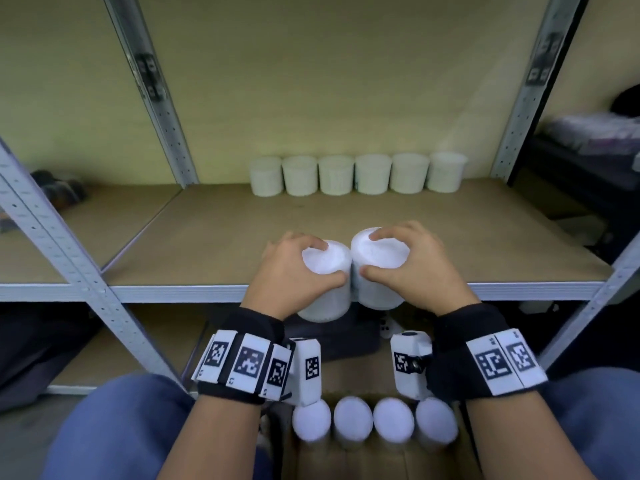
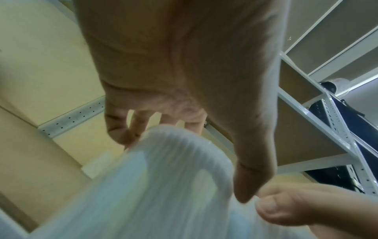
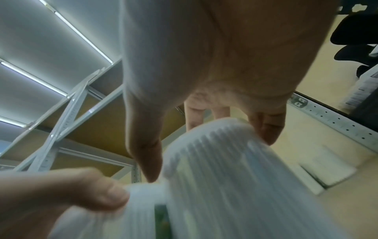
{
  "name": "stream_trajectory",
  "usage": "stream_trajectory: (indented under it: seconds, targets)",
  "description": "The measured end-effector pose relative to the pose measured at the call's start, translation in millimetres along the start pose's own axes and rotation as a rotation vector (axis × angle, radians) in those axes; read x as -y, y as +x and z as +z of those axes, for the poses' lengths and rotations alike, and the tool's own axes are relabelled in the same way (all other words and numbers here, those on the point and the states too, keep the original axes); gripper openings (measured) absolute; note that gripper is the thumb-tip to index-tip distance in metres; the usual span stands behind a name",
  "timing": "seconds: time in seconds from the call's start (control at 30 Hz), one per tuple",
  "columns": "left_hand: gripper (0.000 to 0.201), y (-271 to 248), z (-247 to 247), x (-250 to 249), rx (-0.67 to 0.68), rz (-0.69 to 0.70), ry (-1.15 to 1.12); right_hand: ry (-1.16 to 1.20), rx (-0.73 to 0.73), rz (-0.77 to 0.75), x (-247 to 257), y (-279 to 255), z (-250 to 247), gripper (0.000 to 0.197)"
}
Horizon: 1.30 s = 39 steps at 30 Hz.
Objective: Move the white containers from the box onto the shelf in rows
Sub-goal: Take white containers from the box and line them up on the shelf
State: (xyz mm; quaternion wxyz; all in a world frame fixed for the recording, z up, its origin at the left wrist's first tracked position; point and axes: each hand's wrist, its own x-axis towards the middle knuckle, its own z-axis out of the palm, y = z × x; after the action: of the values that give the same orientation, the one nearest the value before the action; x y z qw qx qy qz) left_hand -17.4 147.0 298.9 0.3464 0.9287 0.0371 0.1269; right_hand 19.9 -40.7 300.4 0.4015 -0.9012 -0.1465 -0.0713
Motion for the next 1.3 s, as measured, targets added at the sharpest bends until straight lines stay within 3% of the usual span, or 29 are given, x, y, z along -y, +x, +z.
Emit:
stream_trajectory:
  seconds: [0.17,0.33,0.53,0.7,1.0,1.3]
  targets:
    - [0.035,20,14,-3,-0.12,0.045,-0.033,0.019,-0.102,0.024,-16,21,14,0.037]
    - [0.034,34,29,8,-0.141,0.052,-0.057,-0.162,-0.035,0.015,-25,35,23,0.047]
    - [0.039,33,28,13,-0.057,0.055,0.076,-0.246,0.035,0.01,-22,31,19,0.052]
    - [0.027,25,22,8,-0.162,0.123,0.071,-0.282,0.009,-0.065,-7,24,8,0.042]
    - [0.022,28,19,4,-0.125,0.202,0.153,-0.362,0.057,-0.111,-9,26,-1,0.034]
    - [0.026,56,48,-16,-0.123,0.206,0.207,-0.362,-0.017,-0.009,-29,47,-14,0.028]
